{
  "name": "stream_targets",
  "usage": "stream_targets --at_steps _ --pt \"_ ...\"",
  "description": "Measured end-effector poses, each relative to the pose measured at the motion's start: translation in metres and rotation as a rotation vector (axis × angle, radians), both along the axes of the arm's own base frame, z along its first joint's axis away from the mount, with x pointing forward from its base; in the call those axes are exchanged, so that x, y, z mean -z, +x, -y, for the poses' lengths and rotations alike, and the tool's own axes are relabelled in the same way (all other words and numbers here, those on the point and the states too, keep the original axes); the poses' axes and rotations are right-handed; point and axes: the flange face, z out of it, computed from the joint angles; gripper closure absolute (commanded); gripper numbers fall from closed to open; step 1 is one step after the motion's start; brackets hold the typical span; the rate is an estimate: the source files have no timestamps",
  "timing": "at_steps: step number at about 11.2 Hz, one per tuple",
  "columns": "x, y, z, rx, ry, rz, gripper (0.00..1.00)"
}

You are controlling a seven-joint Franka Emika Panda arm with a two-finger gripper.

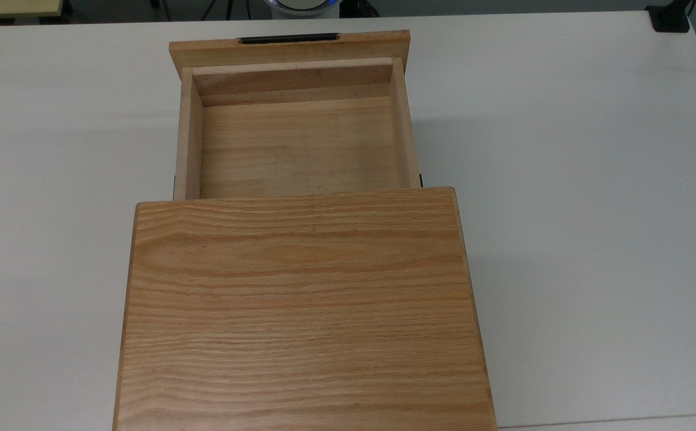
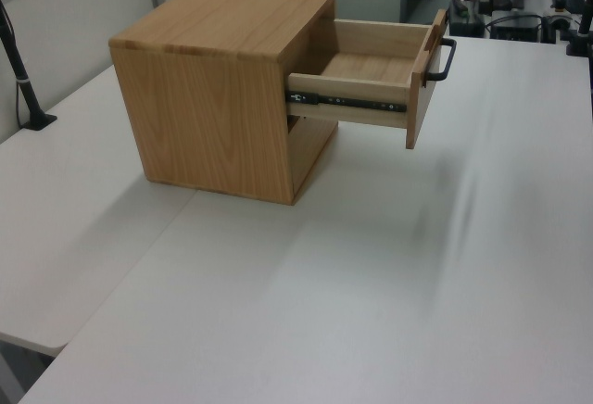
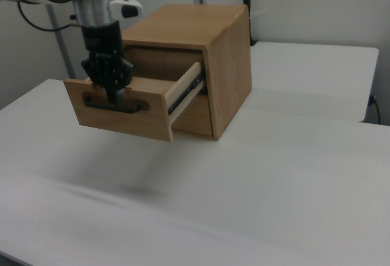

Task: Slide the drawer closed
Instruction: 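Push the drawer front with the gripper into the cabinet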

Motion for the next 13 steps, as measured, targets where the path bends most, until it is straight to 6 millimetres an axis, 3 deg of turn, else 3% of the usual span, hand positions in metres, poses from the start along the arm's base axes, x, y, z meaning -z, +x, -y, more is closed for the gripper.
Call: stream_targets --at_steps 4,8,13 --pt "0.027 -0.004 -0.049 -0.098 0.004 -0.066 1.0" --pt "0.045 -0.003 -0.067 -0.121 0.001 -0.105 1.0" --pt "0.085 0.04 -0.105 -0.063 -0.022 -0.009 1.0"
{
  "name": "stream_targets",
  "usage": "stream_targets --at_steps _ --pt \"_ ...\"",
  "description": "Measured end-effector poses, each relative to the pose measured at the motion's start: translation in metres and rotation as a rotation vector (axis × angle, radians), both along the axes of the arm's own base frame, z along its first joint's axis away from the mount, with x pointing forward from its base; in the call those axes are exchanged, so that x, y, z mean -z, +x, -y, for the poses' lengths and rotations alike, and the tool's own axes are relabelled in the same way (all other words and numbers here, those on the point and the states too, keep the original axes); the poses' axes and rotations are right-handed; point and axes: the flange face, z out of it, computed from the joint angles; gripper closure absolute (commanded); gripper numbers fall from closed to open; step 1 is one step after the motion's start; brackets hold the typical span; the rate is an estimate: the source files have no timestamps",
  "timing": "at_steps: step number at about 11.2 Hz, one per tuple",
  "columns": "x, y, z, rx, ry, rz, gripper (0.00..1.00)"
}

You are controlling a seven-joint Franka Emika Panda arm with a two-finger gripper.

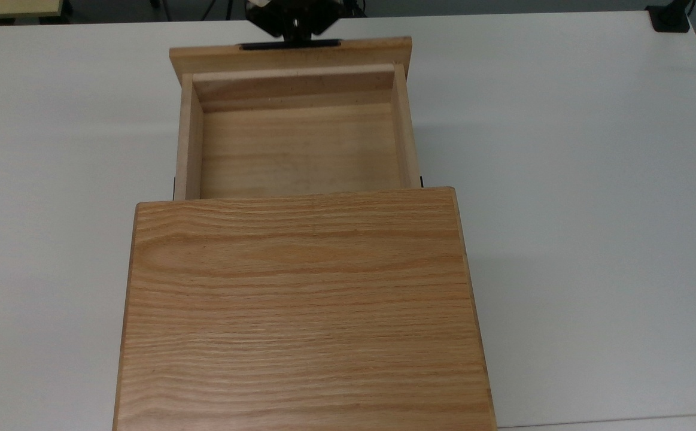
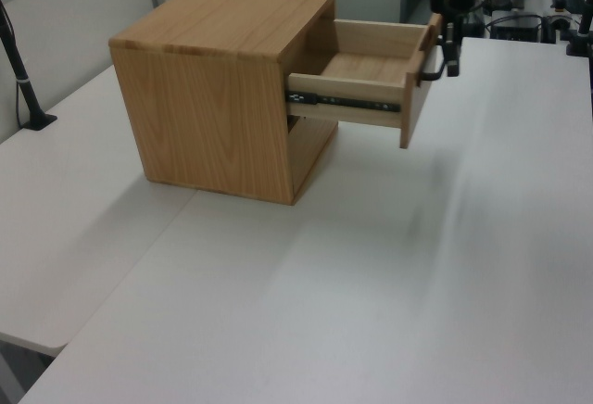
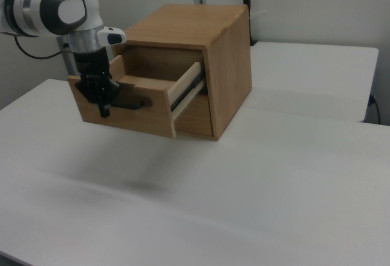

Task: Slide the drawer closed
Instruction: 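Push the drawer front with the gripper into the cabinet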

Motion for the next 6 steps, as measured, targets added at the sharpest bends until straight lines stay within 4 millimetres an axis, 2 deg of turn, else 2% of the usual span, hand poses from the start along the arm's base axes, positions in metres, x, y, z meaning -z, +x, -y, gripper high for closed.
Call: stream_targets --at_steps 4,6 --pt "-0.008 0.023 -0.003 0.029 0.036 0.17 1.0" --pt "-0.002 0.042 -0.006 0.054 0.058 0.225 1.0"
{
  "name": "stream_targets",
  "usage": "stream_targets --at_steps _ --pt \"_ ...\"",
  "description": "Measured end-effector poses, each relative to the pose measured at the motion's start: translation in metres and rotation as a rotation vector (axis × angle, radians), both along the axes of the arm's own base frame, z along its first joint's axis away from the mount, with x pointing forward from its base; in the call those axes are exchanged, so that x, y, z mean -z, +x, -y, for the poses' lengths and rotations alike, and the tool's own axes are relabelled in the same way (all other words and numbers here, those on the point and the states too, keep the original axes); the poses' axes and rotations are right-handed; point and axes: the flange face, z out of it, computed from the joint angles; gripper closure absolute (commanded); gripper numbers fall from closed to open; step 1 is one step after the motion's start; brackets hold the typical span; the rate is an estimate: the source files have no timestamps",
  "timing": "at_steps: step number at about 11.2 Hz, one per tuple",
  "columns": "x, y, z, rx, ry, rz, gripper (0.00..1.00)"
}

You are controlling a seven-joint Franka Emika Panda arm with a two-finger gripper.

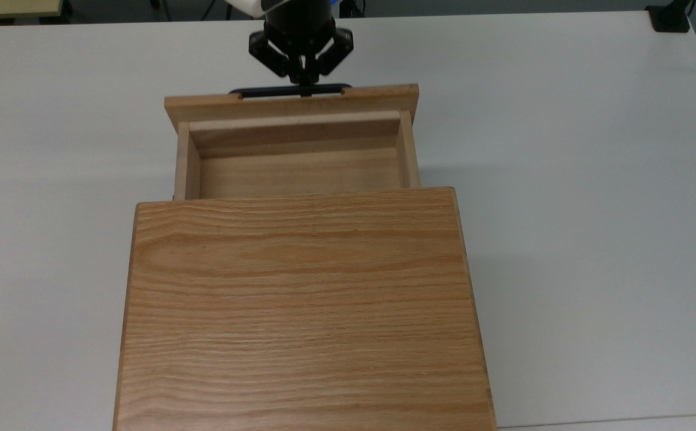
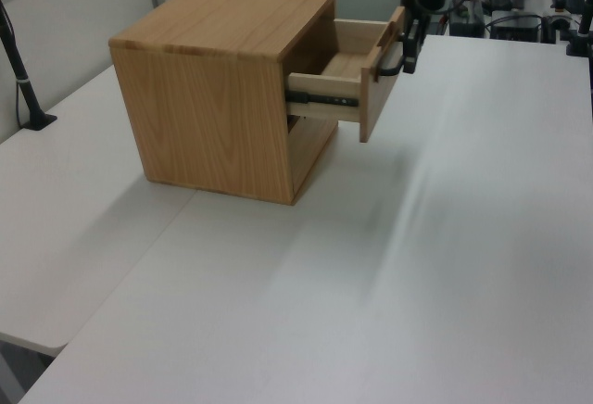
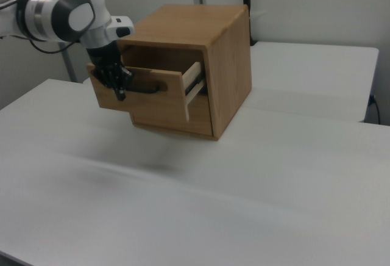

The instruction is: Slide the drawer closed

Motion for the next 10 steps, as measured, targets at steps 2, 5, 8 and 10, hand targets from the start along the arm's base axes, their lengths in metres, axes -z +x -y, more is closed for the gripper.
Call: stream_targets --at_steps 2,5,8,10 --pt "0.009 0.027 -0.007 0.028 0.007 0.046 1.0" --pt "0.019 0.059 -0.015 0.084 0.042 0.178 1.0" --pt "0.025 0.078 -0.019 0.098 0.051 0.266 1.0" --pt "0.034 0.087 -0.022 0.123 0.059 0.3 1.0"
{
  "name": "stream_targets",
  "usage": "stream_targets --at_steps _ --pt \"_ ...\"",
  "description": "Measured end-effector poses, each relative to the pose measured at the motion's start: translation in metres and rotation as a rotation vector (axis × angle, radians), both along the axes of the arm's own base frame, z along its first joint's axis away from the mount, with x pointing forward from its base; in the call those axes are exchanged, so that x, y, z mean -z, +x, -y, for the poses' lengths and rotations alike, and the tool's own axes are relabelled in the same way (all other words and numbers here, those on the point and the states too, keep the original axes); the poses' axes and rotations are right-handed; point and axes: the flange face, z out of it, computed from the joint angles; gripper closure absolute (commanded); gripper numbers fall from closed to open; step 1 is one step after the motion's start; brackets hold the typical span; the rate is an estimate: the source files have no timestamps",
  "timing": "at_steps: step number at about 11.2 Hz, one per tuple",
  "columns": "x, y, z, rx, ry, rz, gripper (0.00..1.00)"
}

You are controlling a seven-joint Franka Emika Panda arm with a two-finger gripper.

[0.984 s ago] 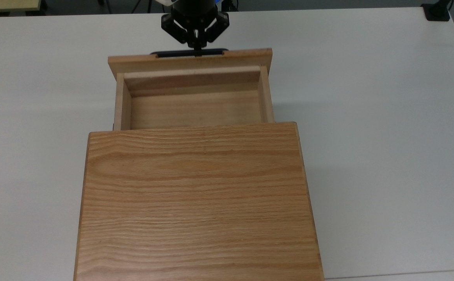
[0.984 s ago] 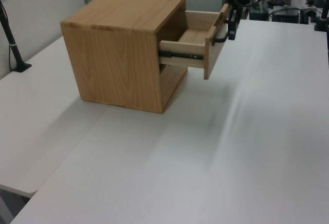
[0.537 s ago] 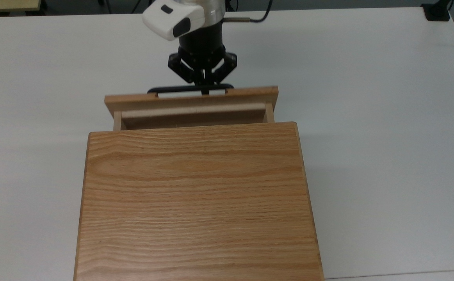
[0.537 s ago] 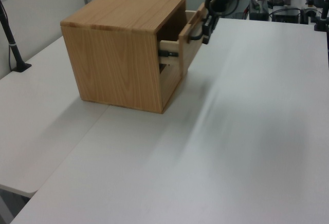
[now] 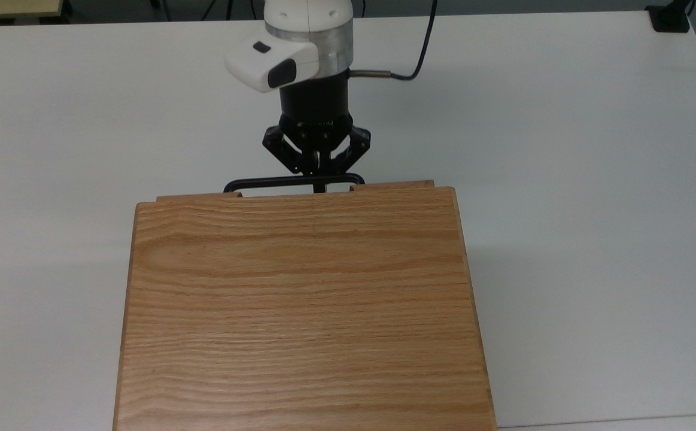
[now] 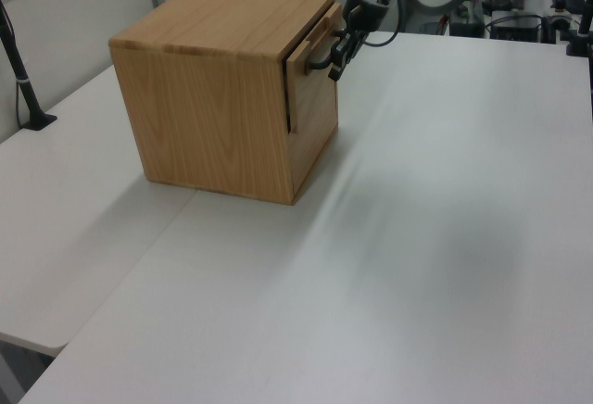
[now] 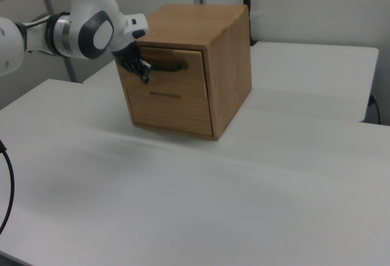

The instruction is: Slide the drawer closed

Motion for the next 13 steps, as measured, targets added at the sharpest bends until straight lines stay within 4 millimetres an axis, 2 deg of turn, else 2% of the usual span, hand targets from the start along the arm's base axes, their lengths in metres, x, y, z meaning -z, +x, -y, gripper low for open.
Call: stream_targets --at_steps 4,7,8,9,10,11,12,13 --pt "0.016 0.013 -0.004 0.011 0.001 0.034 1.0" --pt "0.01 0.012 -0.001 0.014 0.003 0.046 0.99" --pt "0.008 0.007 0.005 0.022 0.001 -0.003 0.92" --pt "0.005 -0.003 0.017 0.039 -0.001 -0.083 0.78" --pt "-0.007 -0.016 0.038 0.067 0.001 -0.16 0.5" --pt "-0.022 -0.03 0.053 0.076 0.004 -0.21 0.08" --pt "-0.039 -0.049 0.066 0.061 0.002 -0.276 0.0" --pt "-0.06 -0.071 0.074 0.038 0.003 -0.336 0.0"
